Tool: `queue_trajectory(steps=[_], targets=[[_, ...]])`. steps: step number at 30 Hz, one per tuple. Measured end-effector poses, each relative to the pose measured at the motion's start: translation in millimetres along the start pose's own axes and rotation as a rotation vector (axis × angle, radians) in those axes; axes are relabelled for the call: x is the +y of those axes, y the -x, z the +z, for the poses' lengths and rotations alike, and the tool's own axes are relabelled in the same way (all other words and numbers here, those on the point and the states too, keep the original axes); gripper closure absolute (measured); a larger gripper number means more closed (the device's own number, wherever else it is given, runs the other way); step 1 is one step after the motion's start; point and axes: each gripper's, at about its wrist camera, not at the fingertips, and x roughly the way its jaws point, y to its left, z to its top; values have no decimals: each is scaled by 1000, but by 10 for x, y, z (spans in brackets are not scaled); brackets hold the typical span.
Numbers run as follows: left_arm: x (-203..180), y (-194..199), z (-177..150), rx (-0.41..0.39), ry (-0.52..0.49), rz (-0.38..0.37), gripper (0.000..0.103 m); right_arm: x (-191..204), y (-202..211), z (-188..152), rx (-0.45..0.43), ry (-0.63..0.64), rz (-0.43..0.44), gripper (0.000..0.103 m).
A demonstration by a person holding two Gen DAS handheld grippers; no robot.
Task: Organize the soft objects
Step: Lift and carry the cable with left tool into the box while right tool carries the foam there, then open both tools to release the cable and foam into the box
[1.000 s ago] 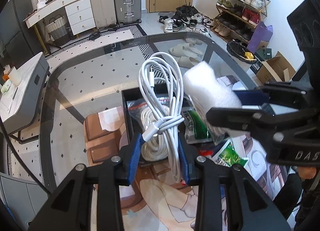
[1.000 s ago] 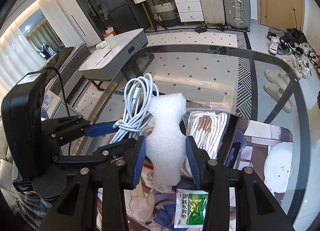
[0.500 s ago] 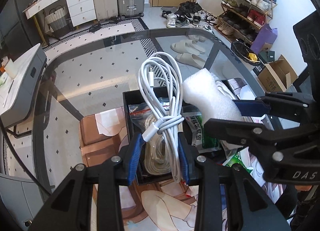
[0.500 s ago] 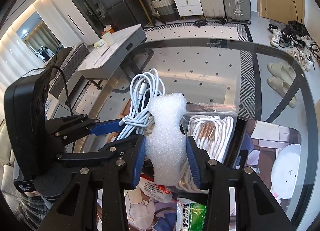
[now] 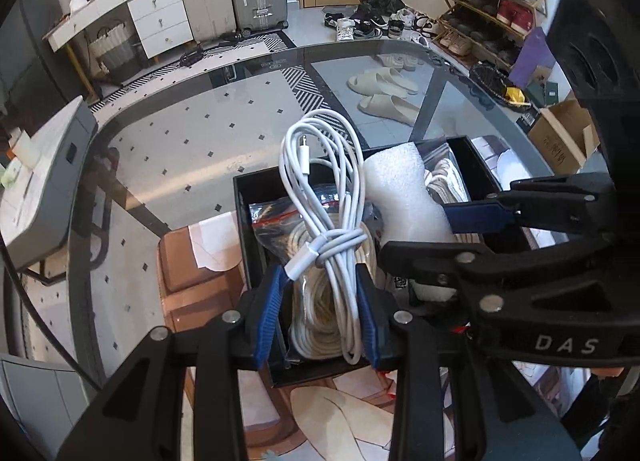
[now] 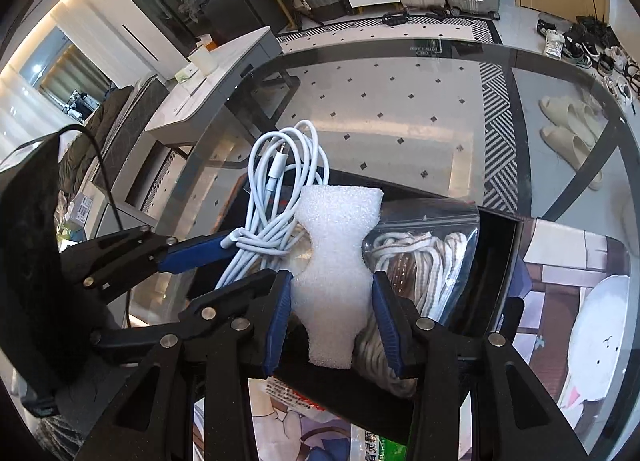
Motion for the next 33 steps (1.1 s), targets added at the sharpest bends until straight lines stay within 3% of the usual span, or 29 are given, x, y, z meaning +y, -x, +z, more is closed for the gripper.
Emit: queue_trajectory(steps=[13, 15, 20, 23, 27, 31, 32, 33], targets=[[-69, -53, -9, 27, -21, -13, 61, -34, 85, -125, 14, 29, -49, 59], [-68, -48, -9, 35, -13, -36, 52, -34, 121, -149, 5, 31, -54, 52], [-114, -31, -16, 37, -22, -42, 41, -80, 210, -206, 1, 22, -59, 50], [-151, 11, -17, 22, -30, -20, 25, -138, 306, -239, -13, 11, -43, 50], [-164, 71, -29, 12, -35, -36, 15, -160, 426, -300, -35, 7, -17, 31], [-177, 123, -38, 3, -39, -29, 10, -110, 509, -367, -43, 14, -6, 24], [-177, 143, -39, -2, -39, -22, 0, -95, 528, -382, -46, 18, -4, 21], [-174, 176, -43, -16, -39, -17, 0, -92, 546, -380, -50, 20, -4, 17]])
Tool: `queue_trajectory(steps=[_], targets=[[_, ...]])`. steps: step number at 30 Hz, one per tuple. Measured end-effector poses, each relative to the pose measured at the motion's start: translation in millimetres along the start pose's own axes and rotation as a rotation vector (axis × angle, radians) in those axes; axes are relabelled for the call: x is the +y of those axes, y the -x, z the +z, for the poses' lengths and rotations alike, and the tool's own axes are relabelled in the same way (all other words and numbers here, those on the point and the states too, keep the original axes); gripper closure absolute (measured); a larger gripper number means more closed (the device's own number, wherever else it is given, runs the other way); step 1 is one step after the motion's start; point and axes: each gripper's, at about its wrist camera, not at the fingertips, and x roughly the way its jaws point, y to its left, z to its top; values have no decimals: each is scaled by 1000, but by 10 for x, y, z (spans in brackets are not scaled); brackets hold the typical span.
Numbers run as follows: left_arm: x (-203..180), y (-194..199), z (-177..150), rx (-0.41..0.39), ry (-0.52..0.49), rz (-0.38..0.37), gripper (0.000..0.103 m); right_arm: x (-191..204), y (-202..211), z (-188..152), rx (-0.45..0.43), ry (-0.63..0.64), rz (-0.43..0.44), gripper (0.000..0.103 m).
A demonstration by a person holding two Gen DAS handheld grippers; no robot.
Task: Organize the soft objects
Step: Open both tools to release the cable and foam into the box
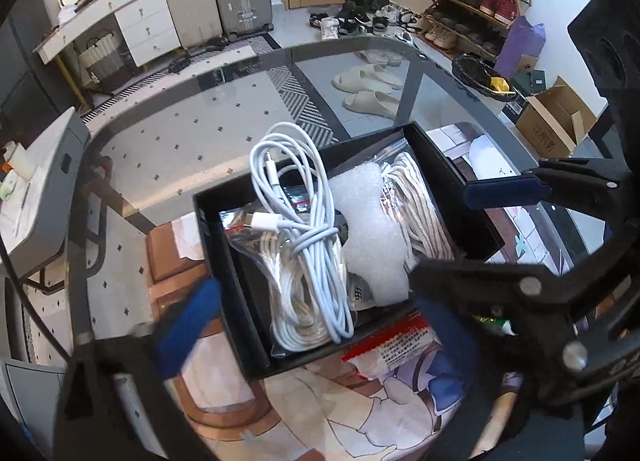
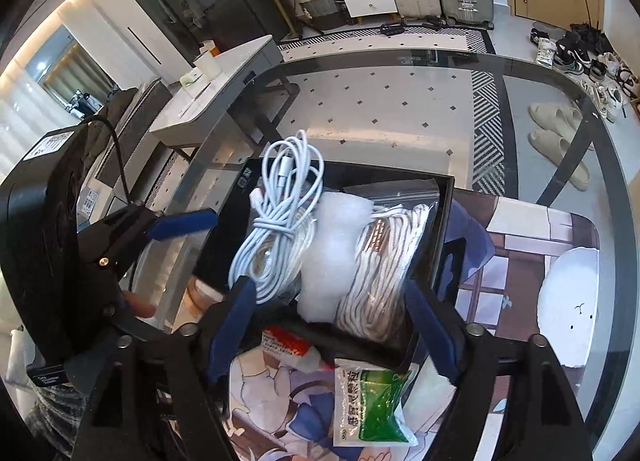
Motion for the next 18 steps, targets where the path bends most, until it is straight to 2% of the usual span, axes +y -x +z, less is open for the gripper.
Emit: queue_trajectory(steps=[2, 6, 18], targets=[[11, 41, -11, -11, 3, -2, 0, 25, 54, -23, -16, 3, -9, 9], [13, 103, -34, -26, 10, 0, 0, 37, 138, -73, -30, 3, -4, 4], [33, 270, -269, -54, 32, 13, 0, 62, 271, -292, -26, 8, -22, 1]])
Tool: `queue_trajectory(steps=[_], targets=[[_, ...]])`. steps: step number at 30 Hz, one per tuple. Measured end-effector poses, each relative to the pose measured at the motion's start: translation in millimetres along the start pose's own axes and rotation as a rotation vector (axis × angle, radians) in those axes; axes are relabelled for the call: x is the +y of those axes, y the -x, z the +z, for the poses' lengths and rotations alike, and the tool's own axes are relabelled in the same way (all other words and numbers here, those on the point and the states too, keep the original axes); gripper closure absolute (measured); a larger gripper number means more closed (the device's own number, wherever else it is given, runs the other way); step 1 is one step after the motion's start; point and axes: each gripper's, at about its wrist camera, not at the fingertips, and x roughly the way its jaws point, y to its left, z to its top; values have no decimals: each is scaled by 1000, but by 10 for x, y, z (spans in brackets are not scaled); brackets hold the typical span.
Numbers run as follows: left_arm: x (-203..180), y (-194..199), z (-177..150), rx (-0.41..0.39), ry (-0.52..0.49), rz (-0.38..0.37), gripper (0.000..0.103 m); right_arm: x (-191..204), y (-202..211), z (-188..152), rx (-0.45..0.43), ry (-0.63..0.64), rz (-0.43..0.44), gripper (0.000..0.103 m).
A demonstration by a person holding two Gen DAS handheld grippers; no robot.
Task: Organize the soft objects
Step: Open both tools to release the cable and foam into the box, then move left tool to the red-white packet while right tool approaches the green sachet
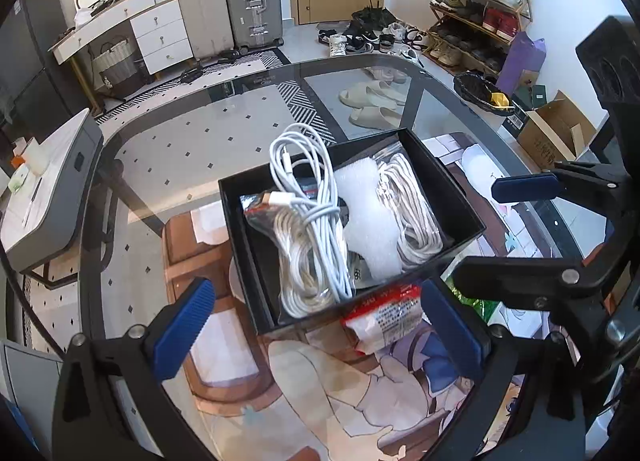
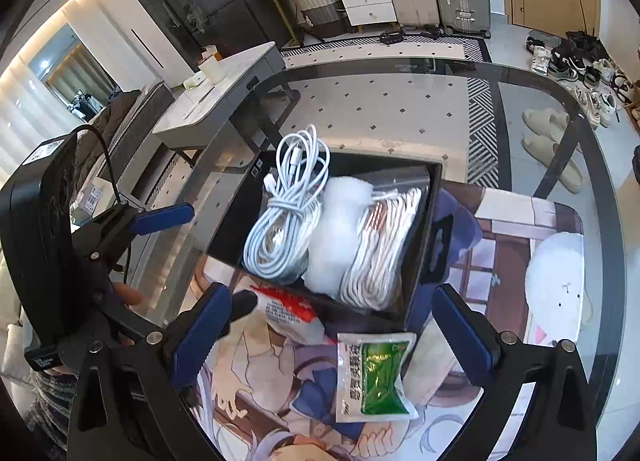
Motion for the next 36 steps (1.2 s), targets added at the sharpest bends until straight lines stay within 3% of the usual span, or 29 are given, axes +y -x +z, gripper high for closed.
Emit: queue_trajectory(steps=[36], targets=[[-101, -148, -477, 34, 107, -92, 0, -173, -96, -682, 86, -2, -65, 1]])
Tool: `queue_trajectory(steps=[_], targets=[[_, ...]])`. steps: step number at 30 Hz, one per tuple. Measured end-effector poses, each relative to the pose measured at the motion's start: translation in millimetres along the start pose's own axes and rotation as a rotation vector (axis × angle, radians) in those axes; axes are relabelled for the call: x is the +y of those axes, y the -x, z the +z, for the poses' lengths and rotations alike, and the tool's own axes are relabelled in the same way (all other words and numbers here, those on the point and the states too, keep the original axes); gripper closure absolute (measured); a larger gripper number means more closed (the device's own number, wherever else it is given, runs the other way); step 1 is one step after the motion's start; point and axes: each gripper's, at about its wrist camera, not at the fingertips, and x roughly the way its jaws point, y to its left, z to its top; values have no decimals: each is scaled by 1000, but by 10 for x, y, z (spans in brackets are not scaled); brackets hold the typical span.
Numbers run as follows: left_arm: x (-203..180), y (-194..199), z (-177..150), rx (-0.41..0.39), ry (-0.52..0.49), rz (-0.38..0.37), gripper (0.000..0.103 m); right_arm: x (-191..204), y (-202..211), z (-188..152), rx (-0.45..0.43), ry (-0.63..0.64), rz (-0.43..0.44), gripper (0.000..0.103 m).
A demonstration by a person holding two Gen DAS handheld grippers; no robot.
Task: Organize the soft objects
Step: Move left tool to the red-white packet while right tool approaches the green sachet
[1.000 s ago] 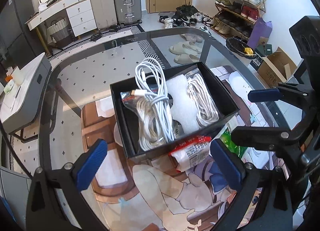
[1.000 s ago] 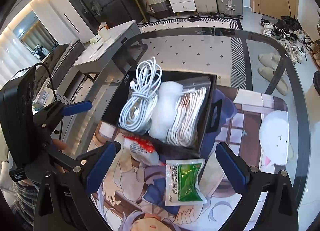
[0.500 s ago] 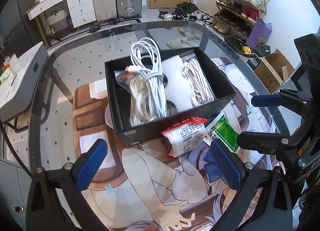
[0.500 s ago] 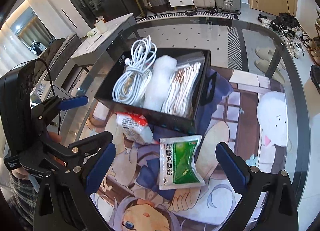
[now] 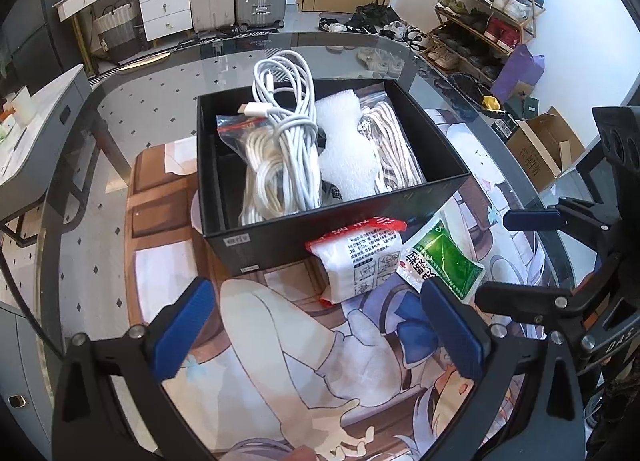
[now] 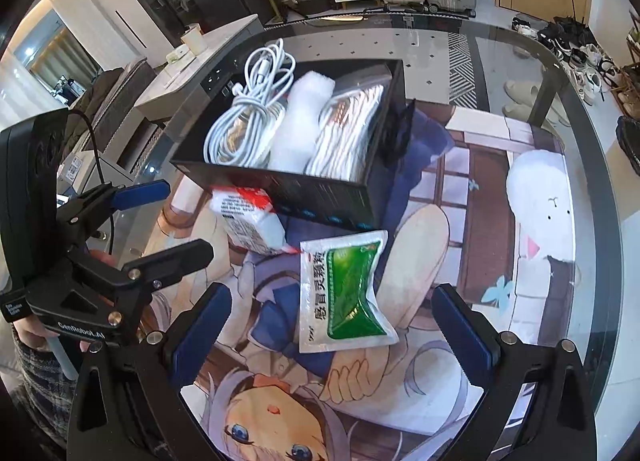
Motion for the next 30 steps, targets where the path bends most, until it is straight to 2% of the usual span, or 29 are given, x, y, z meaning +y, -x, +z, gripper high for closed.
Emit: queue_trajectory(steps=[14, 30], targets=[[-8, -156, -7, 1, 67, -27, 0, 5, -133, -113, 50, 42, -38, 1], [-89, -412, 3, 22, 99, -20, 0, 173, -403, -138, 85, 88, -71, 1]])
